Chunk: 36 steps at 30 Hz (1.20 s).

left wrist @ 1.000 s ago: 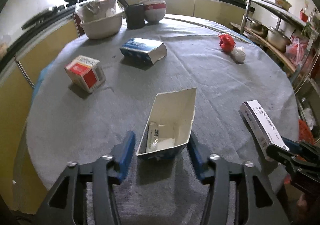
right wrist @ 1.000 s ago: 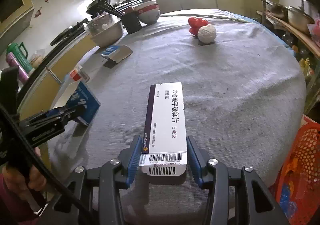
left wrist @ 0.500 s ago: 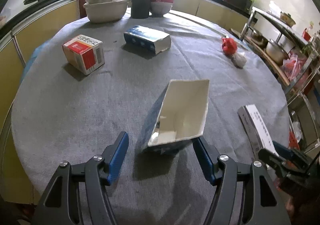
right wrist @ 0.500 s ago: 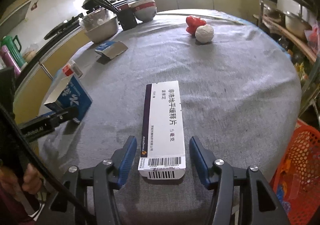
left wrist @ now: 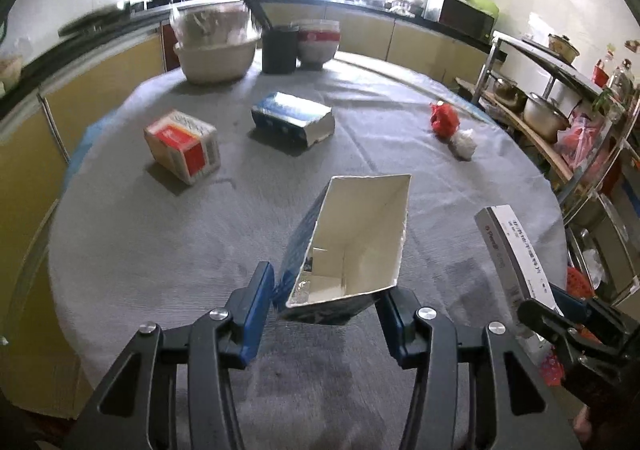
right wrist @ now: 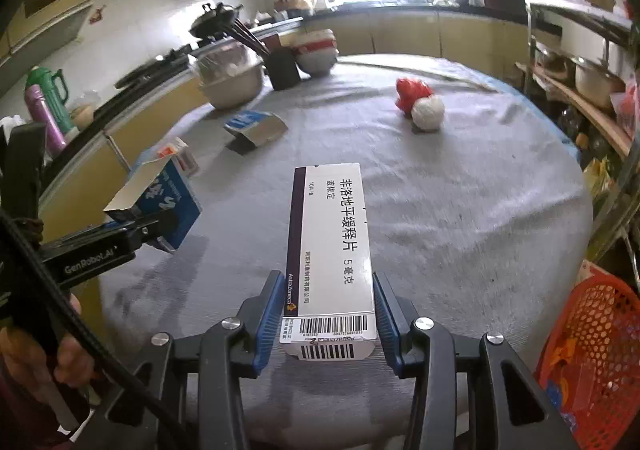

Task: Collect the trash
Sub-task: 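Lift the white medicine box and torn carton off the table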

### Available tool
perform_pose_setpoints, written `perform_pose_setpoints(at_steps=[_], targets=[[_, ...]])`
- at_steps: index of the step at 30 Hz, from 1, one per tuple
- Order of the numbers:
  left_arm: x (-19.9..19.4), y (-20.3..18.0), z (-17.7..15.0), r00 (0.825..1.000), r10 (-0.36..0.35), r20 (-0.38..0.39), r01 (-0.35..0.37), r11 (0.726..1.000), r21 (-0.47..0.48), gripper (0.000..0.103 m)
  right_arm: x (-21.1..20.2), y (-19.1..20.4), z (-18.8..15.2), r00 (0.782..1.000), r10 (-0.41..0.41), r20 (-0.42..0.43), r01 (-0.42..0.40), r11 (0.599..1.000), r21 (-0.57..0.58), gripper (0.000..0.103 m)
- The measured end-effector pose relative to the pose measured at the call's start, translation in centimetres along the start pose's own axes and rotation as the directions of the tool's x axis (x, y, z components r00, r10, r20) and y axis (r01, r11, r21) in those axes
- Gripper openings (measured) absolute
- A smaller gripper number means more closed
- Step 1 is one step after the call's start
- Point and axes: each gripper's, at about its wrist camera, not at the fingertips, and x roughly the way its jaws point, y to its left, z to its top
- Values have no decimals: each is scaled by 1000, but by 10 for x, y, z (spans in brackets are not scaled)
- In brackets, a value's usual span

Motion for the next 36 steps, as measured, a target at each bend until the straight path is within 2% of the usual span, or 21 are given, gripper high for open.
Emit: perform_pose_setpoints(at_steps=[9,19,28,36], targets=[[-58,-16,0,991,65,119,-72,996,60,52,-36,16,-6,996,15,84,-13,1000,-19,46],[-102,-40,-10,975,83,208,-110,986,122,52,-75,23,-20,987,19,163,-17,1000,-14,47],[-128,-44,-18,965,117,233,-146,983,112,52,-115,32,-31,973,19,229,-17,1000,-11,47],[-124,-42,-23,968,119,222,-147,982,116,52,-103,32,-26,975,28,220,-30,1000,7,47]])
